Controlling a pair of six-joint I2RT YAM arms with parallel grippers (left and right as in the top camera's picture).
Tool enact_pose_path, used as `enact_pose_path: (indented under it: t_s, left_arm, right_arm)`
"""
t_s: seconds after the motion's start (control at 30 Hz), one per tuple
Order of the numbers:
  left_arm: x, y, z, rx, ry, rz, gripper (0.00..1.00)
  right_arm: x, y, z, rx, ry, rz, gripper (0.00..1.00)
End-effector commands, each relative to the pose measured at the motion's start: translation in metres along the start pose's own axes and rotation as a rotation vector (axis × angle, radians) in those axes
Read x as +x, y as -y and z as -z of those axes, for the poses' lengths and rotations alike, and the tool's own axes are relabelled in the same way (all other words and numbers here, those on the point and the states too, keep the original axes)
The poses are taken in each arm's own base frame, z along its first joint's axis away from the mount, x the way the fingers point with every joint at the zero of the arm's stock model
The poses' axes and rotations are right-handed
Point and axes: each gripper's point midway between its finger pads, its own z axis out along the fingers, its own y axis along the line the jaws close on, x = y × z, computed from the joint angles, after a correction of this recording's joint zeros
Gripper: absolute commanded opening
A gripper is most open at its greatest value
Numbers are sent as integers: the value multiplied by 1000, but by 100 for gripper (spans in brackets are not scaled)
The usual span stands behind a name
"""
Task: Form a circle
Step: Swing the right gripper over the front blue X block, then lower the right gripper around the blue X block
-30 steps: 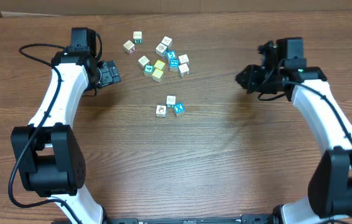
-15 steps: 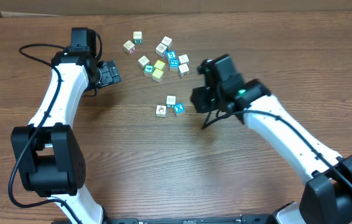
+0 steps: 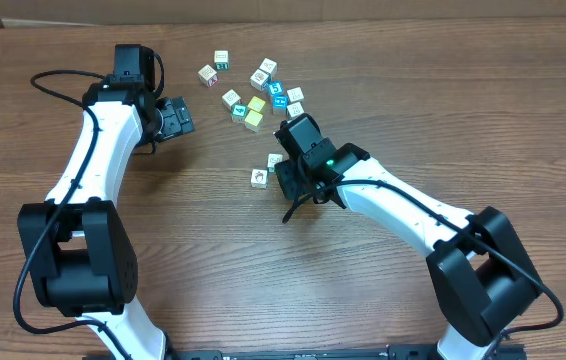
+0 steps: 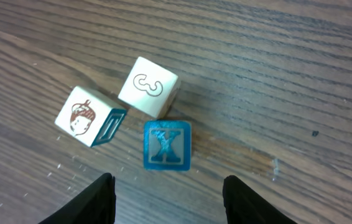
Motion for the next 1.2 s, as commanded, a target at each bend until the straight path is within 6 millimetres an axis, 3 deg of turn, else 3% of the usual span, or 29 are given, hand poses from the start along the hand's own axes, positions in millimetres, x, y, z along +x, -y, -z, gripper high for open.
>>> enact_pose_path:
  t_s: [0.0,0.3,0.77,1.17]
  left_arm:
    - [-3,2,1,-7,10,-6,100]
    - [-3,2,1,-7,10,-6,100]
    - [-3,2,1,-7,10,-6,100]
    - [-3,2,1,-7,10,-6,100]
  right_arm:
    - [3,2,-9,24,-6,-2,53]
    - [10,3,-30,30,-30,0,54]
    - [7,0,-39,16,-19,-1,53]
    - [12,-2,-45,4,-37,-2,31]
